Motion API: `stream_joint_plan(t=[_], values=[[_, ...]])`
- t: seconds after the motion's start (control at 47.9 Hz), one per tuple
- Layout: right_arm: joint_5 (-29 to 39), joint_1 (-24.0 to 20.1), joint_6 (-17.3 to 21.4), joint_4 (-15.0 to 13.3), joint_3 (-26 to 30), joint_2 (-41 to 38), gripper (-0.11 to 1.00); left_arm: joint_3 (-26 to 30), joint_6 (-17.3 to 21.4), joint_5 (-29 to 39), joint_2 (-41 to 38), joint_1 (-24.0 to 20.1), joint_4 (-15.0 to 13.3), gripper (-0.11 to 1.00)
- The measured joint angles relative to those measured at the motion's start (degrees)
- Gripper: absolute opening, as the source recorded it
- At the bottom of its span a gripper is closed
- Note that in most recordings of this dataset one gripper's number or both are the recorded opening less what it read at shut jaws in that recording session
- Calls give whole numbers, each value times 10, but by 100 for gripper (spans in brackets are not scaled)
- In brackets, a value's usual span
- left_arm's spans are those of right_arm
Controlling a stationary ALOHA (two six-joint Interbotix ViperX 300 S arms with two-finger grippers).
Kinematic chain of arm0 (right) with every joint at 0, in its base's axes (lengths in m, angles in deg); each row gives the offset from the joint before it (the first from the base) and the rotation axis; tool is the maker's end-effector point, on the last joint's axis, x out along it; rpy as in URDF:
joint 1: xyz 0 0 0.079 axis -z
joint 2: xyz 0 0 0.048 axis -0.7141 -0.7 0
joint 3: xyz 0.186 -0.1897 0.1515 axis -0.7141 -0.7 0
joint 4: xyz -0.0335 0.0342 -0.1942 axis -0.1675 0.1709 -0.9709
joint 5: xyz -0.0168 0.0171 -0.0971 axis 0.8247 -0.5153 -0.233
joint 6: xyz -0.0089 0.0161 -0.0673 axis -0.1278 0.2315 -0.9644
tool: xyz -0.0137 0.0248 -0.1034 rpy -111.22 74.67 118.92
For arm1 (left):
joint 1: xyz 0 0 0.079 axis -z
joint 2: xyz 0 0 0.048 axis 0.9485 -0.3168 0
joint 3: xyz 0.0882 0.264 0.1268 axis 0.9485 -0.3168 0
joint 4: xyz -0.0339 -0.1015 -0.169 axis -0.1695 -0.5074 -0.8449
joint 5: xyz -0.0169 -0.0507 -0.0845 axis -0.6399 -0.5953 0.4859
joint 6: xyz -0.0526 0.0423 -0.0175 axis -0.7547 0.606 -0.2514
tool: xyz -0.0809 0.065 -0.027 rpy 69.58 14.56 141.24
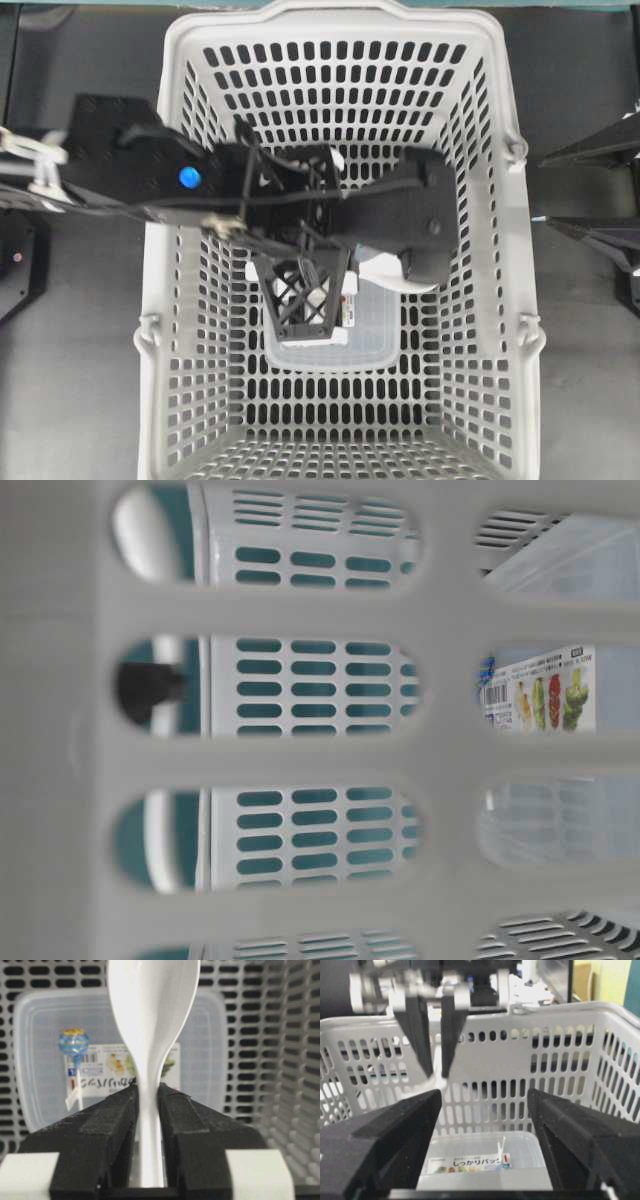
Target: Pick up the chinese spoon from the shopping basket with the left arm.
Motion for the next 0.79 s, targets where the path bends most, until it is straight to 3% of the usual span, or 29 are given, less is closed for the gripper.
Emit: stream_joint_plan(t=[0.167,0.793], values=[[-1,0,1,0,0,-1,67,7,-12,13,0,0,1,13],[0,0,1,0,0,0,67,2,-2,4,0,0,1,13]])
